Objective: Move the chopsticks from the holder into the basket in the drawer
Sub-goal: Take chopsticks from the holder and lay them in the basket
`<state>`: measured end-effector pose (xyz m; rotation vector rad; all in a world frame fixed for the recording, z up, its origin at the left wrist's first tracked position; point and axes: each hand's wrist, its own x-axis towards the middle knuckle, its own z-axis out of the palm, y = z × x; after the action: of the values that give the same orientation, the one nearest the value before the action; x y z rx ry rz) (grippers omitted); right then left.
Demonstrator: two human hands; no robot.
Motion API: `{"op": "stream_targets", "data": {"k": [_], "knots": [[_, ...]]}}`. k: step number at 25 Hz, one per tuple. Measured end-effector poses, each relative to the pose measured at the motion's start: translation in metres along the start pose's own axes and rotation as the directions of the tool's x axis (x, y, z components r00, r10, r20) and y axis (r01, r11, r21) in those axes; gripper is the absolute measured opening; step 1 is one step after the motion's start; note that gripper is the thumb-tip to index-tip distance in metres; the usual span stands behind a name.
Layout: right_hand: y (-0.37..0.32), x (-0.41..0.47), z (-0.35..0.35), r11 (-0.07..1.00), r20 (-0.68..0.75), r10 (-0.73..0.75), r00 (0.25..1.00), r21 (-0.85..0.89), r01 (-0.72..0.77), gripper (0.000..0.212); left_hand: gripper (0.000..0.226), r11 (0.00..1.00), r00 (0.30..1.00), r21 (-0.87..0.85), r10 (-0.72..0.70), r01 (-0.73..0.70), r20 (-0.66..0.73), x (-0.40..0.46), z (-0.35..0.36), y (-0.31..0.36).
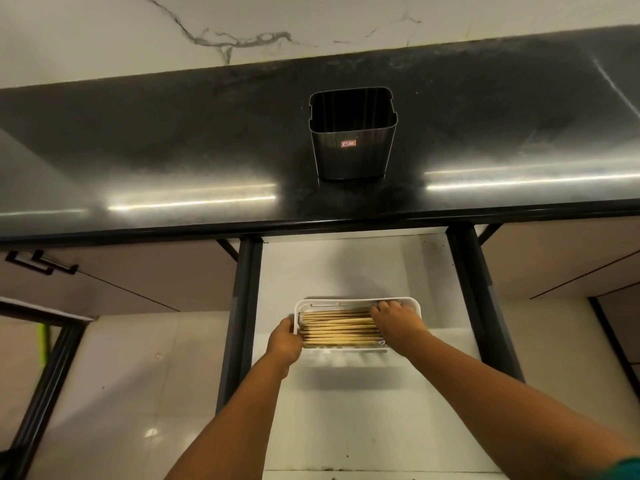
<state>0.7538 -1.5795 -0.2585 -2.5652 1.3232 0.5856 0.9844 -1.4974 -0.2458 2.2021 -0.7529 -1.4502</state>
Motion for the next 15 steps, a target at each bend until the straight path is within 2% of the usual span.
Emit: {"op": "stream_targets", "data": {"k": [5,7,9,10,13,15], "knots": [[0.002,-0.003,0.004,0.997,-0.077,-0.025,0.997,0.066,0.03,0.038,0.036,0.997,0.998,0.077,0.031,-0.027,-0.051,-0.003,0.005,0.002],[0.0,-0.007,0.004,0.978,-0.098,0.038,0.994,0.209,-0.016,0.032,0.037,0.996,0.996,0.086,0.043,-0.036,-0.081,-0.005,0.006,0.003],[-0.006,-0.015,0.011,0.894,-0.063,0.154,0.986,0.433,-0.112,0.045,0.038,0.997,0.995,0.077,0.036,-0.029,-0.093,-0.007,0.008,0.002],[-0.01,-0.02,0.015,0.873,-0.024,0.174,0.984,0.466,-0.143,0.053,0.037,0.996,0.995,0.087,0.039,-0.032,-0.091,-0.009,0.01,0.001],[-0.025,-0.035,0.025,0.903,0.084,0.131,0.988,0.401,-0.154,0.071,0.035,0.994,0.994,0.099,0.053,-0.043,-0.091,-0.014,0.013,0.0],[-0.027,-0.039,0.018,0.891,0.012,0.148,0.989,0.432,-0.139,0.068,0.036,0.996,0.994,0.07,0.067,-0.061,-0.082,-0.016,0.012,0.001]]}}
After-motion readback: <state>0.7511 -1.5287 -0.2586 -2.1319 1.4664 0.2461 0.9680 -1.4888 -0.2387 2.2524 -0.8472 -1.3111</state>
